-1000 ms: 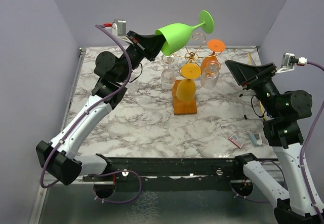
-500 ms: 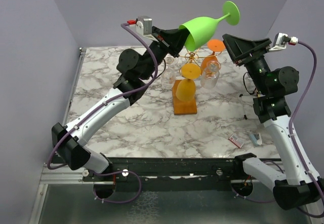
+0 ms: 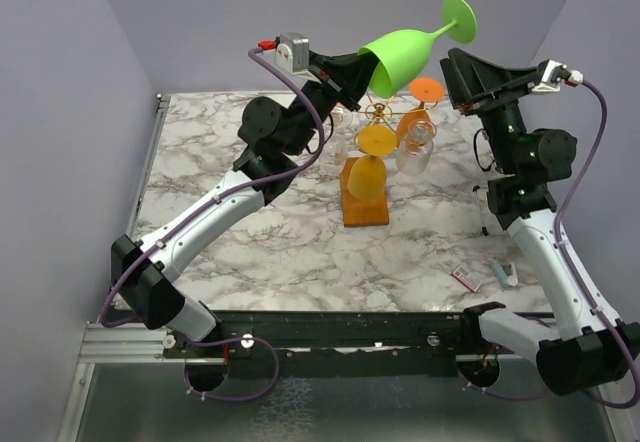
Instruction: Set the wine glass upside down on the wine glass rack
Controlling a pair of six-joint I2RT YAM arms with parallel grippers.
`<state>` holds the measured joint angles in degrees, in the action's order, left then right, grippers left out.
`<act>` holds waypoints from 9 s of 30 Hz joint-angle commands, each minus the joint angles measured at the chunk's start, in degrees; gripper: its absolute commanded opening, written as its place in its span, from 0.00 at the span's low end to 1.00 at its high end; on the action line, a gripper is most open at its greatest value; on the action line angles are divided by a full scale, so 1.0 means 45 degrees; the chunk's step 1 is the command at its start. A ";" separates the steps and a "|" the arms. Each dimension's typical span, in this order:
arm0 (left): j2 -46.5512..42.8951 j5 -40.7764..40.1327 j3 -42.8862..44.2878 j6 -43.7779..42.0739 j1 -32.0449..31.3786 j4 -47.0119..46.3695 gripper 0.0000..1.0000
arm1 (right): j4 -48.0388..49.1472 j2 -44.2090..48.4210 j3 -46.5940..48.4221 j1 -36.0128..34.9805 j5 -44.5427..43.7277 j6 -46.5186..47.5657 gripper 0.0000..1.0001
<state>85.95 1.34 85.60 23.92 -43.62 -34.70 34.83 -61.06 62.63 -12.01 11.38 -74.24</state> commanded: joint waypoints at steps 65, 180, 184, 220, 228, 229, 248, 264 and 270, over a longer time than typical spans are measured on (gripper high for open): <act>-0.5351 0.0018 0.2094 0.1207 0.0808 1.2187 0.98 | 0.2445 -0.3111 0.2684 -0.3339 0.4175 0.5808 0.01; 0.2217 0.6209 0.3458 0.7499 0.5708 0.8593 0.00 | -0.7079 0.7536 -0.3158 -0.6568 -0.3885 0.9424 0.71; 0.2299 0.6535 0.3136 0.8059 0.5708 0.8117 0.00 | -0.6924 0.7801 -0.3380 -0.6569 -0.3949 0.9363 0.70; 0.5657 0.7343 0.6161 0.9273 0.5591 0.6978 0.00 | -0.7138 0.6997 -0.2585 -0.6560 -0.3973 0.9543 0.69; 0.6490 0.7025 0.7040 0.9151 0.5610 0.7400 0.00 | -0.7139 0.6896 -0.2541 -0.6569 -0.3974 0.9583 0.69; 0.6530 0.6967 0.7060 0.9112 0.5620 0.7435 0.00 | -0.7135 0.6914 -0.2552 -0.6569 -0.3973 0.9586 0.69; 0.5539 0.7285 0.5035 0.8880 0.6177 0.6778 0.00 | -0.7076 0.6999 -0.2800 -0.6559 -0.4052 0.9476 0.69; 0.5035 0.7844 0.3938 0.9056 0.6370 0.6229 0.03 | -0.7105 0.7054 -0.2931 -0.6559 -0.4149 0.9388 0.69; 0.4367 0.7354 0.2943 0.9099 0.6589 0.6090 0.22 | -0.7209 0.7095 -0.2857 -0.6551 -0.4167 0.9368 0.69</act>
<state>109.69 35.16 101.23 65.12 -15.03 -5.76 3.31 -29.78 49.76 -41.25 -5.98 -31.94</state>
